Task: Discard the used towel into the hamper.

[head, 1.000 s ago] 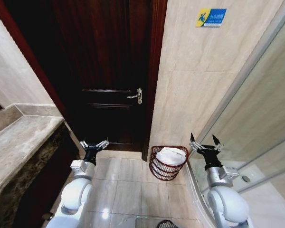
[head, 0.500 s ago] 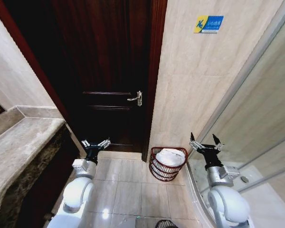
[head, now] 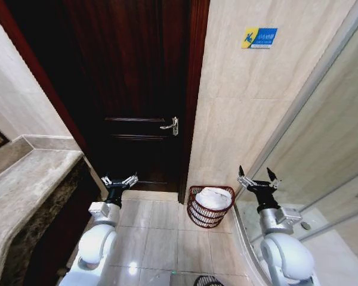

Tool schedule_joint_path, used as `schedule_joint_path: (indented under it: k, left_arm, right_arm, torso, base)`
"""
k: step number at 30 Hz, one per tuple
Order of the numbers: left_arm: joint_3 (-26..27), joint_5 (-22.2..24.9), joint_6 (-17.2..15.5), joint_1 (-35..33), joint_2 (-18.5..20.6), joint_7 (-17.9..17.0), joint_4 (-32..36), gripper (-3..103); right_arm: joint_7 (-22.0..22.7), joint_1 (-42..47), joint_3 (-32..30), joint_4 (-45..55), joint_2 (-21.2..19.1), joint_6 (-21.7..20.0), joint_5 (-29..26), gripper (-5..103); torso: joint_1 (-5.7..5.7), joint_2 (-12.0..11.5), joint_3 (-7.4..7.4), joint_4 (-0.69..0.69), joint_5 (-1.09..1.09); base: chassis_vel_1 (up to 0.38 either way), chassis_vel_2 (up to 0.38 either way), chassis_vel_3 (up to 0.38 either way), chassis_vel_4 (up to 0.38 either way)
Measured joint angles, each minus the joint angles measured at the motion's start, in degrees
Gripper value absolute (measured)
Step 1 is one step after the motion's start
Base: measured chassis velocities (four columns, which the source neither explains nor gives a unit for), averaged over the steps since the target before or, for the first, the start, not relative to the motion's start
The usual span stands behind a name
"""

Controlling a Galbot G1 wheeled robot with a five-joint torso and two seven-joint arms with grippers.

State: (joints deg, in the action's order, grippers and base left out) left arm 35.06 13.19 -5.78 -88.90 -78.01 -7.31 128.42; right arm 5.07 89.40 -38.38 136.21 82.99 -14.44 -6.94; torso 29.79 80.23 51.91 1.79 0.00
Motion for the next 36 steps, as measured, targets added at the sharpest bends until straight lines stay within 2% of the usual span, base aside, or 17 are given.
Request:
schedule_joint_path:
  k: [8, 36]
  left_arm:
    - [0.7, 0.0, 0.2, -0.4, 0.2, 0.0, 0.0, 100]
    - [-0.1, -1.4, 0.1, 0.2, -0.4, 0.0, -0.2, 100]
  right_arm:
    - [0.0, 0.2, 0.2, 0.9, -0.2, -2.0, 0.2, 100]
    - [-1.3, 1.1, 0.0, -0.1, -0.4, -0.6, 1.1, 100]
  torso:
    - [-0.11, -0.3, -0.13, 0.00, 0.00]
    - [-0.35, -0.8, -0.42, 0.00, 0.01]
  base:
    - [0.000, 0.000, 0.000, 0.000]
    - [0.054, -0.054, -0.057, 0.050]
